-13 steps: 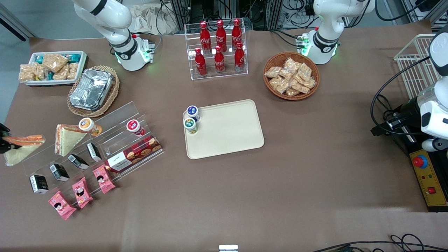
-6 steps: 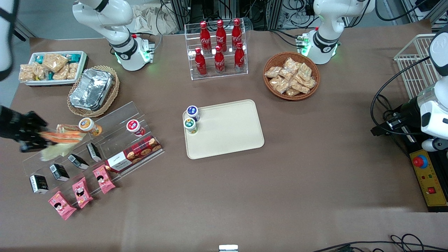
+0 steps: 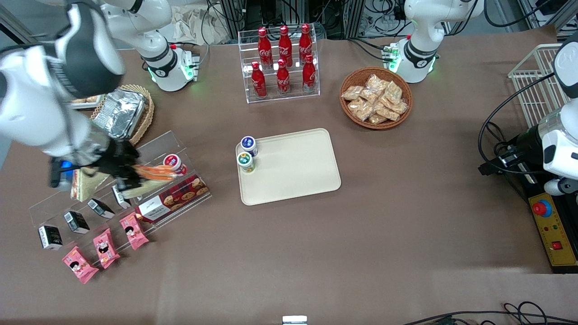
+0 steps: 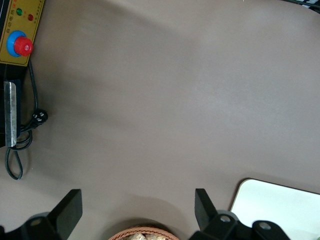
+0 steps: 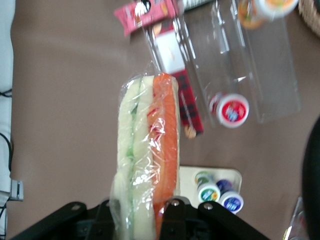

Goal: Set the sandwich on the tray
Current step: 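Lift the sandwich out of the rack and carry it toward the cream tray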

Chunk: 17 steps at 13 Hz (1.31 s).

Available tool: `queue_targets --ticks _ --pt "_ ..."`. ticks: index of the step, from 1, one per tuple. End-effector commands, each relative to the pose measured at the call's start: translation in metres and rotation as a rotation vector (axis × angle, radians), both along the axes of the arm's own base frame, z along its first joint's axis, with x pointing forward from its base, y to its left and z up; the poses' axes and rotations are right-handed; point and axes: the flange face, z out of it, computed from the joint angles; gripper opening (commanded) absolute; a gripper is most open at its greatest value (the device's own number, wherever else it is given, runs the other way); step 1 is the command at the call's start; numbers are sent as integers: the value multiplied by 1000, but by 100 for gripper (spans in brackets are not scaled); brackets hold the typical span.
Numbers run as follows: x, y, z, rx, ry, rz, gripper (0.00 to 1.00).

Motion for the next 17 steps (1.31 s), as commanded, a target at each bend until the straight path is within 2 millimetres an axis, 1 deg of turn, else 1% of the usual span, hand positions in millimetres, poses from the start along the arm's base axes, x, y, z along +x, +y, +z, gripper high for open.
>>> queue_targets --ticks 1,2,3,5,6,7,8,10,11,12,13,14,17 --pt "-8 70 -20 -72 -30 -83 0" --pt "-14 94 -29 -95 -36 -97 0" --pt "-16 109 -36 -98 -41 -102 0" --pt "-21 129 -51 -101 -32 -93 0" --pt "-19 133 -62 -100 -31 -104 0" --pt "-22 150 -75 -102 -30 -110 0" --pt "-25 160 -87 -104 -30 -123 0" --pt "-25 167 -97 -110 -29 -146 0" --pt "-27 174 -107 -110 -28 -154 0" --pt "-35 183 -118 -103 -37 -155 0" --pt "-38 187 -121 -93 -51 -173 0" --pt "-37 187 -124 -99 -58 -184 0" --pt "-40 188 -144 -83 -75 -217 0"
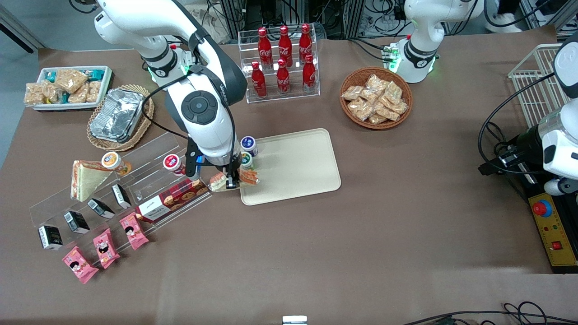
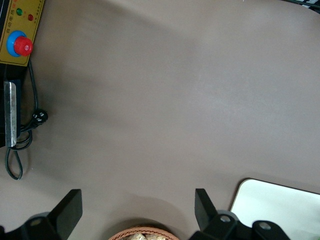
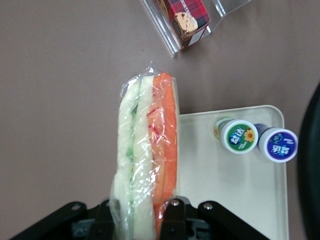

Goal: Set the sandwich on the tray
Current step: 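Lower the held sandwich onto the tray beside the yogurt cups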

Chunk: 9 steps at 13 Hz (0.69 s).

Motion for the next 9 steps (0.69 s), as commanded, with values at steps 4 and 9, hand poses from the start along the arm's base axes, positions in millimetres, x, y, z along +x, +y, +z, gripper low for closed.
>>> queue_targets --ticks 4,9 --pt "-12 22 -43 -8 -52 -50 0" --pt "-31 65 -91 -45 -110 -80 0"
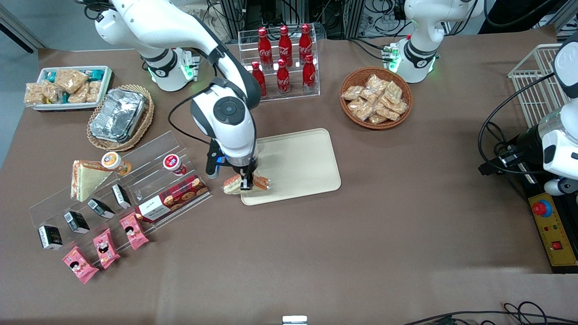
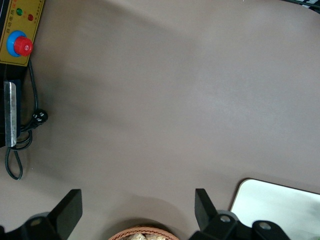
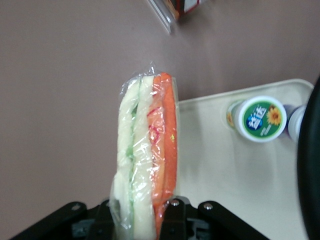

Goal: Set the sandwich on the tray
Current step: 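Lower the held sandwich onto the tray beside the yogurt cups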

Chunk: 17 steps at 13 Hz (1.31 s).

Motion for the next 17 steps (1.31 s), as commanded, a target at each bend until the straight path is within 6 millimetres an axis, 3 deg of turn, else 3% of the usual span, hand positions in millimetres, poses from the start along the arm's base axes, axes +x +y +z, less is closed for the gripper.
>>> queue_targets --ticks 1,8,11,15,16,17 --pt "-15 31 -27 -29 -64 -31 0" --pt "-75 107 -83 -54 -130 -56 0" --pt "-82 117 -111 -41 -153 -64 0" --pt "-78 130 -118 -40 -171 -50 0" --pt "-73 127 -117 -41 -172 -53 50" --pt "-65 124 -110 -37 -181 -52 92"
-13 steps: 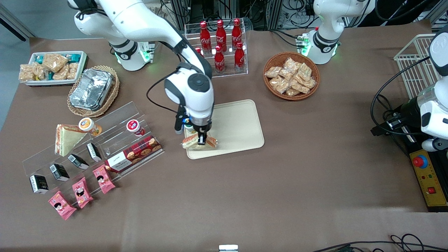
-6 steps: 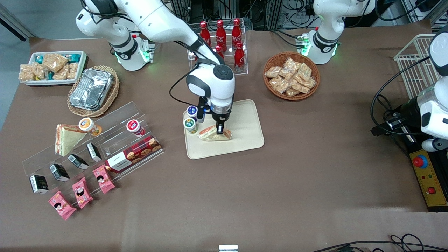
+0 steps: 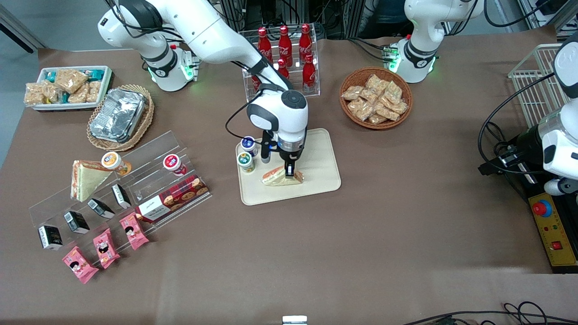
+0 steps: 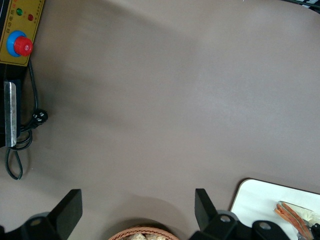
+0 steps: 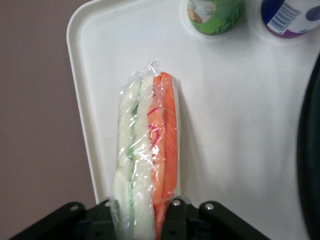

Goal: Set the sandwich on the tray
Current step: 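Open the right gripper and raise it away from the sandwich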

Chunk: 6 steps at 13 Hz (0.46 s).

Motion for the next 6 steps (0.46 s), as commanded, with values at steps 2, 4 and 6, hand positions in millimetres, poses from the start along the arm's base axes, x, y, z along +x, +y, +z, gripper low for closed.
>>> queue_targets --ticks 2,4,6 --pt "22 4 20 14 -53 -17 100" --pt "23 3 24 4 -55 -4 100" --pt "25 0 31 -17 -41 23 100"
